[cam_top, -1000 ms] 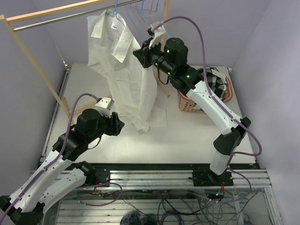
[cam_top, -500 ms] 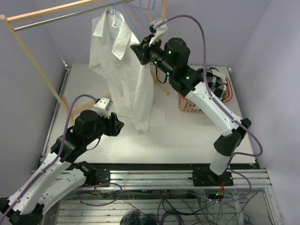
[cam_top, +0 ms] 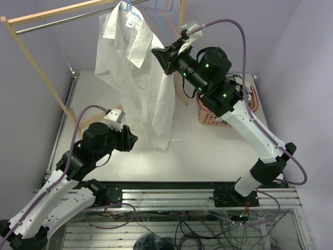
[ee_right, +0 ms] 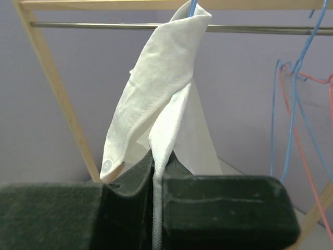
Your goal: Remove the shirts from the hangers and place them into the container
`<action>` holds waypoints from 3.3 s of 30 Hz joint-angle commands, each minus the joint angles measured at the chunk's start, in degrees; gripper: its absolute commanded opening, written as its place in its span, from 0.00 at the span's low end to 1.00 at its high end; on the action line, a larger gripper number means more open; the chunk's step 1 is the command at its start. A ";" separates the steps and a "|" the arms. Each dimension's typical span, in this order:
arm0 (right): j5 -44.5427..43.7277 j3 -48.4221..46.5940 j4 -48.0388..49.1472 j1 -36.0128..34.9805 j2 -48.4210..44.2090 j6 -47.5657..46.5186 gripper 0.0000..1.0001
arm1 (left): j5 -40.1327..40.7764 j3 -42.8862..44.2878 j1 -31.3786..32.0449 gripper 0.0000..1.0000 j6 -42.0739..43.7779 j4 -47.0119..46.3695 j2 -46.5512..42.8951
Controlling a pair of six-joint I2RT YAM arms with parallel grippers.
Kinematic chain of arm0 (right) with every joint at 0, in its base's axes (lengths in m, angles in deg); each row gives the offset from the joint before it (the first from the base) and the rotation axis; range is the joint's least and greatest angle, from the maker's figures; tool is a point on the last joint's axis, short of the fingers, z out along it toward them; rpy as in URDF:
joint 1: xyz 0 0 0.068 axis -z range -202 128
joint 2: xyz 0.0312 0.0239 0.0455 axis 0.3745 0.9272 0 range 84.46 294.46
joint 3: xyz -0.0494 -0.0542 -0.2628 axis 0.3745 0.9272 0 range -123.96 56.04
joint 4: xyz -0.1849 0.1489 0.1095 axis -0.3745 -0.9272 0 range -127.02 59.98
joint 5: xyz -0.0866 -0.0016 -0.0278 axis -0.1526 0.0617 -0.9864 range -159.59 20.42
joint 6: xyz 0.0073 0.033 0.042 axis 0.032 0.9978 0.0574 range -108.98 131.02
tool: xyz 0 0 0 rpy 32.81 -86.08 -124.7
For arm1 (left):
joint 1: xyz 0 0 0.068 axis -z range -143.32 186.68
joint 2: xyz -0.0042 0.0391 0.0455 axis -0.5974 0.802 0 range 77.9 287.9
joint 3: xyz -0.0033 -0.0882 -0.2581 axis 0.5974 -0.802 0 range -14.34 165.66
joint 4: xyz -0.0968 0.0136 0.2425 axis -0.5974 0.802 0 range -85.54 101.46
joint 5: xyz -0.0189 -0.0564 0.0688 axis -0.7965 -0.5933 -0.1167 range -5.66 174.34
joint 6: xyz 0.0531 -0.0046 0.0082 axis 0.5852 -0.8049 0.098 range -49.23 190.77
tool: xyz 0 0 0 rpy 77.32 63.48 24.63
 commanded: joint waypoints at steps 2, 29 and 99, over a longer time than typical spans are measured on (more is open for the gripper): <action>0.17 3.81 1.43 -0.81 -5.67 -0.70 0.00 | 0.61 1.32 0.51 0.61 -0.15 0.23 -0.80; 15.93 38.97 -18.37 -1.68 -40.25 10.72 0.00 | 3.13 1.43 0.43 0.82 9.01 -5.58 -10.38; -20.48 18.54 -49.04 -1.68 -26.85 4.58 0.43 | 38.19 4.87 0.43 0.07 21.55 -10.72 -2.24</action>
